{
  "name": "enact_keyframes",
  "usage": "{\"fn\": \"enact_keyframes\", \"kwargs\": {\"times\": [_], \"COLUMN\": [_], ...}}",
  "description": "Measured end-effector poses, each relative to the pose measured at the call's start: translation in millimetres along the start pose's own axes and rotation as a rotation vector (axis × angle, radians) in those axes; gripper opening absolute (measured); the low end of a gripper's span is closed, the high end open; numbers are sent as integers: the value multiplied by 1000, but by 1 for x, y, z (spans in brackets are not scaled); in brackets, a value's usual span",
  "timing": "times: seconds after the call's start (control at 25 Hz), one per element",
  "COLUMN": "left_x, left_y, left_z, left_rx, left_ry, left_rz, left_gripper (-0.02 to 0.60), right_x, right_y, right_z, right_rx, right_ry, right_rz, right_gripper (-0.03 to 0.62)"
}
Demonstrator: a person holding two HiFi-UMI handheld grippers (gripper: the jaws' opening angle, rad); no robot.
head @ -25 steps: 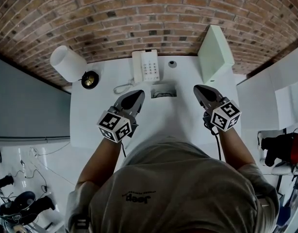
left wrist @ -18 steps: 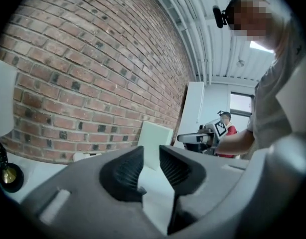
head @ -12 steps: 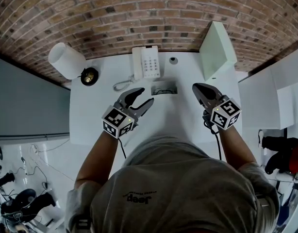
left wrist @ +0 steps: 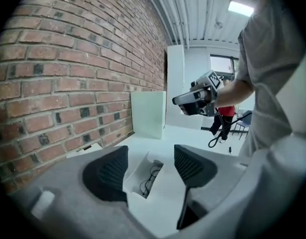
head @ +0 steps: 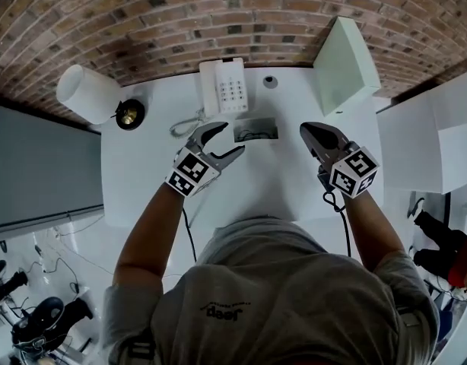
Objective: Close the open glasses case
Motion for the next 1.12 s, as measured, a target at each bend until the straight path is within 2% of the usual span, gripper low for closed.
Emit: {"fn": "enact_keyframes", "kwargs": {"times": [0.28, 0.48, 0.68, 0.84, 1.12], "left_x": [-24, -40, -49, -56, -61], "left_y": [-40, -67, -89, -108, -129], "left_z": [-37, -60, -78, -90, -103], "left_rx": [-134, -240, -313, -361, -394], "left_ry": [-63, -92, -135, -165, -169], "left_rz": [-88, -181, -236, -257, -260], "left_gripper": [331, 368, 378, 382, 383], "right_x": [15, 20, 25, 28, 30], "right_y": [-23, -40, -57, -60, -60], "right_z": [-24, -40, -49, -54, -57], "right_rx": [-19, -36, -53, -53, -61], "right_ry": [-14, -14, -18, -18, -19], "right_rz": [-19, -42, -60, -56, -55], "right_gripper": [9, 9, 9, 9, 9]}}
Point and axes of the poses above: the fingertips, and each gripper's own axes: z backward along the fingers, x to its right, y out of its top, the point moved 2 cm from there along z, backward along the fingers, and after that the axes turned 15 degrees about -y, right-handed, at the moved point
